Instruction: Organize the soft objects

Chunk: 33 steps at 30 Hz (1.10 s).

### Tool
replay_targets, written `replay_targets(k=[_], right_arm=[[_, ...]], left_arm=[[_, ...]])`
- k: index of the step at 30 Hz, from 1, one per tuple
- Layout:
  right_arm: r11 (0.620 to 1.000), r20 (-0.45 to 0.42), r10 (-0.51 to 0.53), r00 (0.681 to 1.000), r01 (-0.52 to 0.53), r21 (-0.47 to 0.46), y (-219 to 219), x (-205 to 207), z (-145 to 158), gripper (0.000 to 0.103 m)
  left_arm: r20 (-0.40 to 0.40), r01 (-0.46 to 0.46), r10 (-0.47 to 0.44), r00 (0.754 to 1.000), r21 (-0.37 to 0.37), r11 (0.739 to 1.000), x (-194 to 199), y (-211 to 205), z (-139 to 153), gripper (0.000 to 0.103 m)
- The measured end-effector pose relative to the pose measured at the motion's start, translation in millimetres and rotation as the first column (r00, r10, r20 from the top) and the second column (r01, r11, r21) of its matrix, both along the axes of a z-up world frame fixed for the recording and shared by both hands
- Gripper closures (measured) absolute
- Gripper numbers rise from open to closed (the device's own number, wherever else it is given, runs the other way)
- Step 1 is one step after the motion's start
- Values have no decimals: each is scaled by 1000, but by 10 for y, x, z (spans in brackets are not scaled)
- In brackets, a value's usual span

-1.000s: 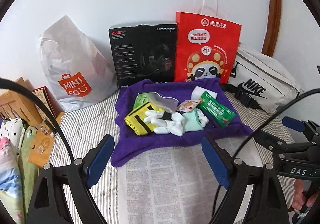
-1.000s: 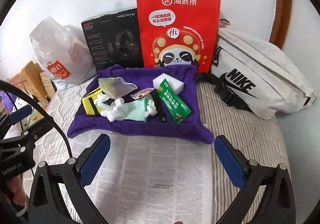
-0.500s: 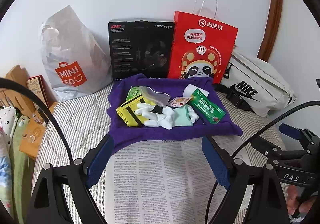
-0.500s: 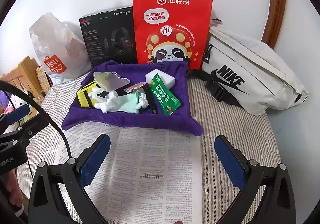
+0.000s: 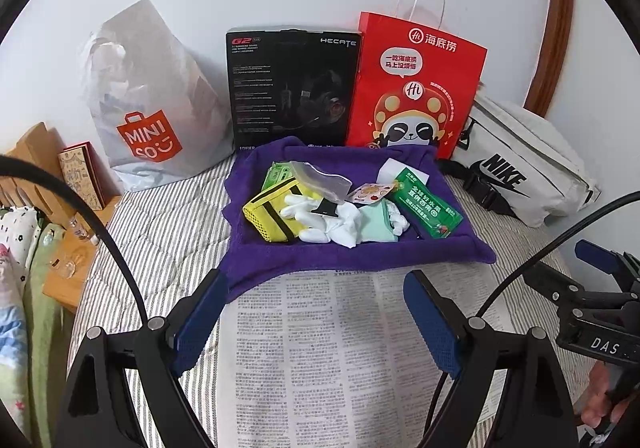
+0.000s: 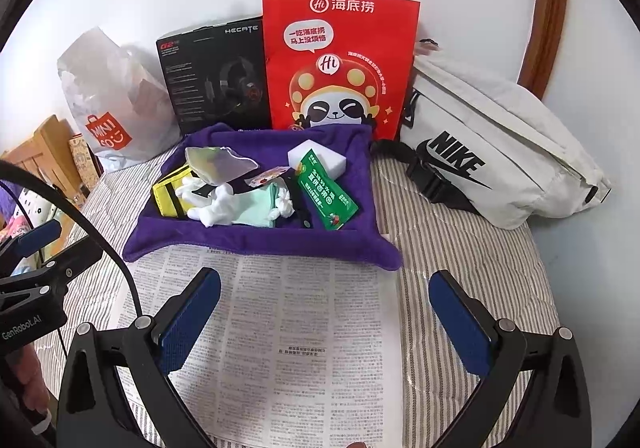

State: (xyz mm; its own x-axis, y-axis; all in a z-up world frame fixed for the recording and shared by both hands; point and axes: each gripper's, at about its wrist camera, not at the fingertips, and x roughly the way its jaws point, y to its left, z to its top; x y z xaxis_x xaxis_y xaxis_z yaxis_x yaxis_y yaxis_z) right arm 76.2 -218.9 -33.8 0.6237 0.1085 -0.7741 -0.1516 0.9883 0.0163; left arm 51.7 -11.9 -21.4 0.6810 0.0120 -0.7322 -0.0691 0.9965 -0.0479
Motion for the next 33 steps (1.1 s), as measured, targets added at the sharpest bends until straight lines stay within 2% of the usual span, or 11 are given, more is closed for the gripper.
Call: replay_targets(k=[33], right_arm=[[1000, -13, 2, 1000, -2, -1, 48, 5, -40, 1]], left_arm=[[-16, -9, 9, 1000, 9, 1000, -1, 65, -44, 14]])
